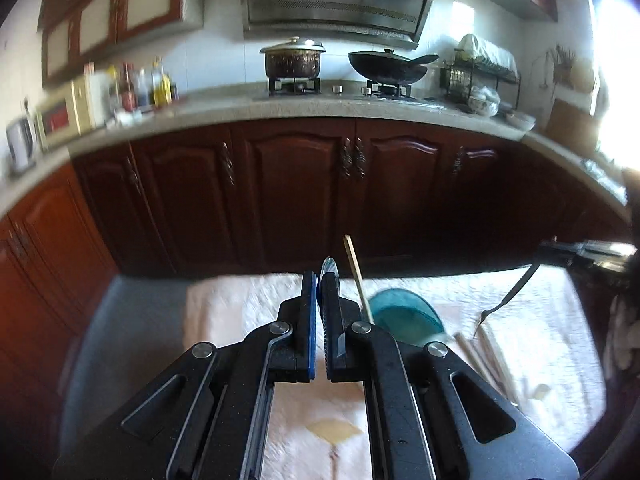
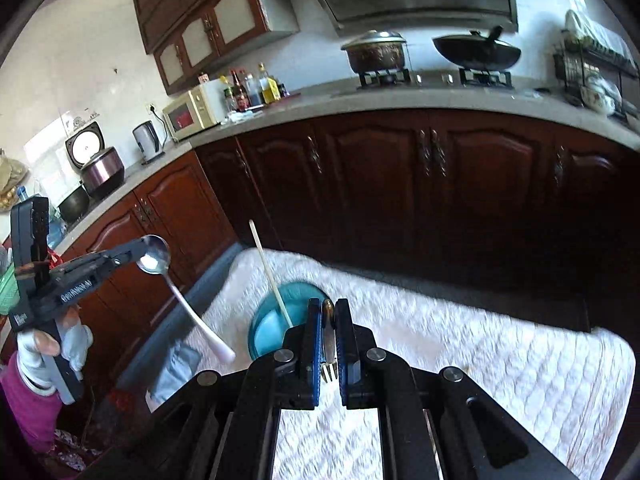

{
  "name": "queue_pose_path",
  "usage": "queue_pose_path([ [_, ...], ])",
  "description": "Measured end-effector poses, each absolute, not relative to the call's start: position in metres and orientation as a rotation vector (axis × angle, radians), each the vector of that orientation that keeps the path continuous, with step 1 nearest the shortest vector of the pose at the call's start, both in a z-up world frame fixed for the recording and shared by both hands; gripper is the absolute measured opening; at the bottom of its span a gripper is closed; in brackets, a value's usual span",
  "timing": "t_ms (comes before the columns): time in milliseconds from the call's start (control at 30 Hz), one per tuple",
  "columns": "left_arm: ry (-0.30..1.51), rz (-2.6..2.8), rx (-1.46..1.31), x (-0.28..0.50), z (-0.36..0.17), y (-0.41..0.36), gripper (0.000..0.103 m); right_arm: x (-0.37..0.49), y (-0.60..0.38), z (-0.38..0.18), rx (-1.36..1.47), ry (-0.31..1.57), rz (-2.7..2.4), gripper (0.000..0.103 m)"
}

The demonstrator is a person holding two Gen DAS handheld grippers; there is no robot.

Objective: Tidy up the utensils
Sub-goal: 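Carry the fork and spoon up toward the floral cup with both tools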

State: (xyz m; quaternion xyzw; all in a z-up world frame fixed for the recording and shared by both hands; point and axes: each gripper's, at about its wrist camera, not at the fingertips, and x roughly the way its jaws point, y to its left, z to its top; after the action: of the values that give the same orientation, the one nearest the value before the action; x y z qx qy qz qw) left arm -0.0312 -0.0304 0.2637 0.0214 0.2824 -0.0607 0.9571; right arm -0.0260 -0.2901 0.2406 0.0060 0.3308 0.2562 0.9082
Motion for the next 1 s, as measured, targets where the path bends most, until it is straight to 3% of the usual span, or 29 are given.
queue_pose_path([
  [367,0.565,-0.040,0.245,0.008,0.215,-0.078,0.001,0.031,-0.233,0.217,-0.036,0.741,0.537,0.006],
  [633,0.630,-0.043,0.275,0.021,0.185,-0.094,0.001,0.058,-0.225,0.163,-0.007,0.876,0.551,0.006],
  [1000,0.716,-0.066,0.245,0.029,0.159,-0.103,0.002,0.070,-0.227,0.141,0.016,0.922,0.557,0.006],
])
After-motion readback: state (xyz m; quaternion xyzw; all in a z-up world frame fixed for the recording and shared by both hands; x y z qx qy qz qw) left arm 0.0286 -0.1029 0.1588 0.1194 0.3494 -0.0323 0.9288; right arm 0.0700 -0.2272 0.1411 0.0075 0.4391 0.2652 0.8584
